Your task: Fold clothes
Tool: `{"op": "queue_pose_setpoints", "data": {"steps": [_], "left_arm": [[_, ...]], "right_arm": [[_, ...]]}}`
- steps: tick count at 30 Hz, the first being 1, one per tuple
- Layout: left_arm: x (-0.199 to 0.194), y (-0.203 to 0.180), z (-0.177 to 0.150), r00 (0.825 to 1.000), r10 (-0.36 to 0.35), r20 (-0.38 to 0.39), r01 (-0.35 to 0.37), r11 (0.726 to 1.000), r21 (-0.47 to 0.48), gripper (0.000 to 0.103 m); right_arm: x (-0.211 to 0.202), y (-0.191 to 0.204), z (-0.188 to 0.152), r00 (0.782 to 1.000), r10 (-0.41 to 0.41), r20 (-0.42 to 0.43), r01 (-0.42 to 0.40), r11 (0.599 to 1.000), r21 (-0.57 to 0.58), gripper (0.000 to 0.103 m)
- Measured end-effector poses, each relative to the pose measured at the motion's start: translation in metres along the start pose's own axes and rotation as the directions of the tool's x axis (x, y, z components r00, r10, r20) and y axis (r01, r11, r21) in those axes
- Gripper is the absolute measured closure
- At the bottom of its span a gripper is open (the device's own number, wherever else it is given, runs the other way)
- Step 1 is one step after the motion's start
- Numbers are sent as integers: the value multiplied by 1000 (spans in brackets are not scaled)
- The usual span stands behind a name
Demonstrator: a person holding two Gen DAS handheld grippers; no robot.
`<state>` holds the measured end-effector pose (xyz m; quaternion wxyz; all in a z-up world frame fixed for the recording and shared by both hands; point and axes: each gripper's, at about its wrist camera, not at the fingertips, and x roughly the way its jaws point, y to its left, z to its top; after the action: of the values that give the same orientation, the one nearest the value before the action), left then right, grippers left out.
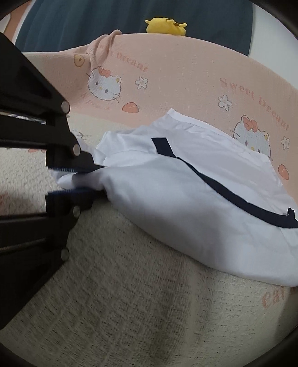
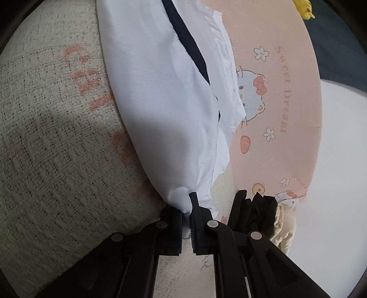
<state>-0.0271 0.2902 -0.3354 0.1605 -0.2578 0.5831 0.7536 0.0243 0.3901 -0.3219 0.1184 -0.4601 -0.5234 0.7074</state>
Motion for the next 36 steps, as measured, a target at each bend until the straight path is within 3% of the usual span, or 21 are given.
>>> {"op": "queue_pose_setpoints", "data": {"steps": [9,17,22,24,26,29,32,36], "left_arm": [[9,22,7,993,-111,-39,108,991,-76,97],[14,39,11,966,-247,-76,241,967,-82,97],[24,67,11,911,-400,-98,358,888,-289,97],[26,73,8,900,-426,-87,378,865,-330,97],[23,73,6,907,-412,-80,367,871,-326,95],[12,66,3,934,-350,-69,319,906,-278,96],[0,63,-1,954,-296,-51,274,927,-254,97],[-6,71,-8,948,-315,-55,285,911,-297,97]], "right_arm": [[5,-4,5,999,36,-32,-35,999,16,94],[8,-12,11,992,107,-73,-103,993,56,94],[7,-30,7,976,213,-48,-200,960,195,95],[10,-39,4,966,257,-35,-242,941,238,95],[10,-46,2,956,293,-22,-277,924,264,98],[9,-56,-3,940,340,-2,-324,898,298,99],[1,-57,-6,949,316,5,-304,909,286,99],[-11,-53,-10,961,277,2,-268,929,254,99]]}}
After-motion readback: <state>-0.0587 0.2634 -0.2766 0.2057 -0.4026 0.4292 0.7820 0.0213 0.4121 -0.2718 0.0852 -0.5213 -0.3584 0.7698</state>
